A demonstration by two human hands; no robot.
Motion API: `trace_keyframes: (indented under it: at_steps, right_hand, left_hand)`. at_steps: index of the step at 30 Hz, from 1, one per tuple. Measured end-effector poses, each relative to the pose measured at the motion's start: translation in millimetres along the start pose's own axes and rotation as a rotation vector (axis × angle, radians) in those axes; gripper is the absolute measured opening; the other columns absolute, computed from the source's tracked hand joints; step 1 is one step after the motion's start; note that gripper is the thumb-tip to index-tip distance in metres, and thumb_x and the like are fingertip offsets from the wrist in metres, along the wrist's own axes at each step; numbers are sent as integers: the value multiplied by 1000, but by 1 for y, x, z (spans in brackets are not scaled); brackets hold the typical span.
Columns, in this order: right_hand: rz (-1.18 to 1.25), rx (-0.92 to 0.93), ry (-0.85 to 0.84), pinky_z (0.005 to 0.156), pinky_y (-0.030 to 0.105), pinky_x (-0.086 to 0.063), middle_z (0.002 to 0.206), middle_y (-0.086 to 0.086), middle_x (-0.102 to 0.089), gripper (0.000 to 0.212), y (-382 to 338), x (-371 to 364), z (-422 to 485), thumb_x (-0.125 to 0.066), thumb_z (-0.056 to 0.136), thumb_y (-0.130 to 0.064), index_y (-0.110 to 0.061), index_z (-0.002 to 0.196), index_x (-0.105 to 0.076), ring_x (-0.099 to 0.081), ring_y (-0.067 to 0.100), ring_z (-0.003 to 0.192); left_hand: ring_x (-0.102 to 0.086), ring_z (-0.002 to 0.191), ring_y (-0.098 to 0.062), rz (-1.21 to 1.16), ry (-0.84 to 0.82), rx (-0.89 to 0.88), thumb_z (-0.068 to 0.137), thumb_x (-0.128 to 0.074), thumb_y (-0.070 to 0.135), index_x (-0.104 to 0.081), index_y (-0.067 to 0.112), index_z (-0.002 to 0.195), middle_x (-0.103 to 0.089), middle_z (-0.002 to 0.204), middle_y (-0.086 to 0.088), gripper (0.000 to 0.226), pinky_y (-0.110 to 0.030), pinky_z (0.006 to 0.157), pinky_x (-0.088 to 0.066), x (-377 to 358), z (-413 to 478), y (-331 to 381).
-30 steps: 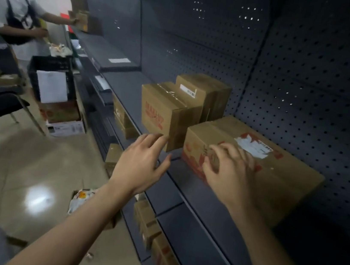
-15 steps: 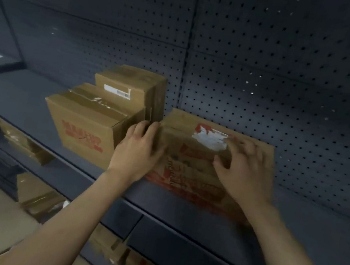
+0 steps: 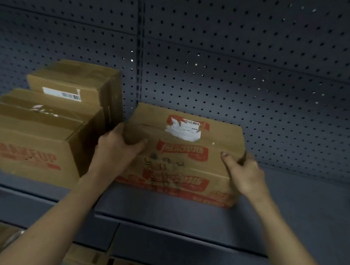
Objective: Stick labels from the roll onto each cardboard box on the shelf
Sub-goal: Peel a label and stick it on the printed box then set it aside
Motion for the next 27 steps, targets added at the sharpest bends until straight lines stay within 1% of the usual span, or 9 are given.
trace_keyframes:
  at_steps: [4,6,8,11,15,19,22,24,27]
  right_hand:
    - [104,4,59,89,30,-43,104,-5,-58,52,18,21,2,-64,88,-49,-20,130,-54,-59,26,115]
    - [167,-3,99,93,32,-45,106,-6,-57,52,31,42,1,-67,88,-45,-20,132,-52,-59,22,111]
    - [227,0,135,97,36,-47,108,-7,-59,51,44,65,-2,-68,88,-40,-21,133,-52,-59,21,112]
    - [289,20,198,101,41,-48,111,-7,-61,50,67,108,-7,-69,87,-36,-22,132,-53,-60,20,111]
    - [338,28,252,98,35,-46,114,-7,-58,56,107,168,-7,-69,88,-34,-21,139,-48,-57,17,110]
    - [396,24,263,88,29,-41,120,-5,-55,61,160,227,1,-69,89,-30,-21,143,-42,-54,14,104]
    - [412,5,224,82,30,-46,119,-3,-60,57,197,256,10,-71,88,-30,-22,137,-44,-59,15,100]
    - [417,-15,182,89,36,-52,116,-5,-65,55,220,267,18,-73,87,-31,-25,135,-48,-64,15,100]
    - [460,4,86,94,42,-54,104,-13,-73,37,240,271,29,-72,87,-30,-36,121,-59,-70,11,97]
  left_hand:
    - [-56,121,-22,-42,38,-9,87,-71,39,-55,18,136,-59,114,9,56,-20,94,-38,-7,-7,18]
    - [-60,116,-23,-83,46,-16,84,-72,45,-57,20,134,-63,118,9,58,-28,99,-47,-17,-11,29]
    - [-66,104,-20,-128,72,-15,79,-74,49,-62,20,128,-69,111,5,58,-33,90,-55,-29,-17,43]
    - [-63,87,-9,-193,108,-2,78,-79,41,-68,18,119,-68,95,11,47,-22,74,-50,-51,-35,75]
    - [-63,101,-13,-315,113,4,76,-82,37,-69,17,121,-65,97,15,51,-26,84,-49,-94,-67,123]
    - [-56,90,-1,-396,108,-8,80,-80,30,-66,18,125,-56,92,24,48,-17,75,-44,-150,-106,172]
    - [-55,97,-7,-392,98,23,82,-78,27,-60,16,133,-64,108,11,56,-22,83,-45,-186,-133,199]
    - [-59,110,-19,-349,99,59,83,-77,30,-57,17,137,-66,121,-1,59,-31,90,-47,-207,-146,209]
    - [-59,115,-31,-289,113,144,84,-74,35,-55,20,140,-66,124,-7,61,-42,92,-49,-226,-157,209]
Point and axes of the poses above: each hand's wrist, its own z-axis towards the middle knuckle, its own x-axis out of the back of the hand, y = z × x, the point moved 6 cm from there along z, towards the middle knuckle
